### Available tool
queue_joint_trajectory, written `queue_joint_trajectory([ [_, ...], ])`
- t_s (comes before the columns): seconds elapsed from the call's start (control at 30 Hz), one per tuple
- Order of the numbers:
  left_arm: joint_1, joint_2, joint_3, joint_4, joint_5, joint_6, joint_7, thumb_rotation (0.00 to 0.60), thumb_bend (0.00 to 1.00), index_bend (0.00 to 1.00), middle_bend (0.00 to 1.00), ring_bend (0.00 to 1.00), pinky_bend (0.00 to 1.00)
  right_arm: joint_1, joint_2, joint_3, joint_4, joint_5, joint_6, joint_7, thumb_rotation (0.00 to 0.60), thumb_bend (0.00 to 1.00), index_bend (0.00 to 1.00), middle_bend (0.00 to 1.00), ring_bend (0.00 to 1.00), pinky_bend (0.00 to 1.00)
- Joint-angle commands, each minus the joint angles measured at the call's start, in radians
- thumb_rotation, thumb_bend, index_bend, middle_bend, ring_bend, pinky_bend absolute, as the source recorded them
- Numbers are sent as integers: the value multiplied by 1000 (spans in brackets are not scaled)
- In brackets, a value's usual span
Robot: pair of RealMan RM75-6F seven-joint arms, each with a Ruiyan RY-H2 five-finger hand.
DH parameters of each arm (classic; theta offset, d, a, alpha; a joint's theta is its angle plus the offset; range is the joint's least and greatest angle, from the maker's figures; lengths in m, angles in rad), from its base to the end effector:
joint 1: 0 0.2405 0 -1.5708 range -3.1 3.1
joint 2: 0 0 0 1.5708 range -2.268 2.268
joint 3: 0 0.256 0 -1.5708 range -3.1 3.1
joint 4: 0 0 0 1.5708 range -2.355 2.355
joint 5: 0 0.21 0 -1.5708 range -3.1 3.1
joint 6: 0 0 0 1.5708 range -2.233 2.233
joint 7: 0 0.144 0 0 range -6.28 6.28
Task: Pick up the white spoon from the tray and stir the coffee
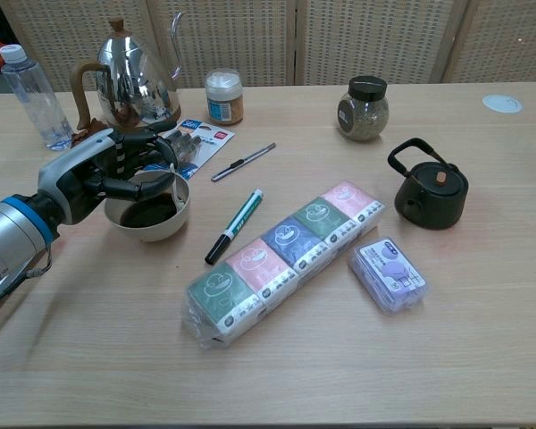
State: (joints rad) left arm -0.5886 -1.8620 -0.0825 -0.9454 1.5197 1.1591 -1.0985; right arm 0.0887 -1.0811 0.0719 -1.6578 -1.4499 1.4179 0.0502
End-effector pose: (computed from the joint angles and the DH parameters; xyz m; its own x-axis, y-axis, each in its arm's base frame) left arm -0.2024 0.3141 -0.0725 -0.5584 0.4505 0.6966 0.7494 -0.0862 0.6565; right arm -0.3123 -0.1860 0.1637 0.3331 -0.0450 0.9418 -0.9417 0.0347 0.3348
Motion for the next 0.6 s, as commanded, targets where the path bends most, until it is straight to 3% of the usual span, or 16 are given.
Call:
queue_joint_trajectory([
  [0.03, 6, 3, 7, 0, 2, 4, -10, 600, 437, 649, 0, 0, 0, 1, -1, -2, 0, -2, -1, -2, 600, 0, 0, 0, 0, 0],
  [0.6, 20, 11, 13, 51, -3, 6, -64, 600, 439, 650, 0, 0, 0, 3, -11, -6, 3, -1, -8, -19, 600, 0, 0, 0, 0, 0],
])
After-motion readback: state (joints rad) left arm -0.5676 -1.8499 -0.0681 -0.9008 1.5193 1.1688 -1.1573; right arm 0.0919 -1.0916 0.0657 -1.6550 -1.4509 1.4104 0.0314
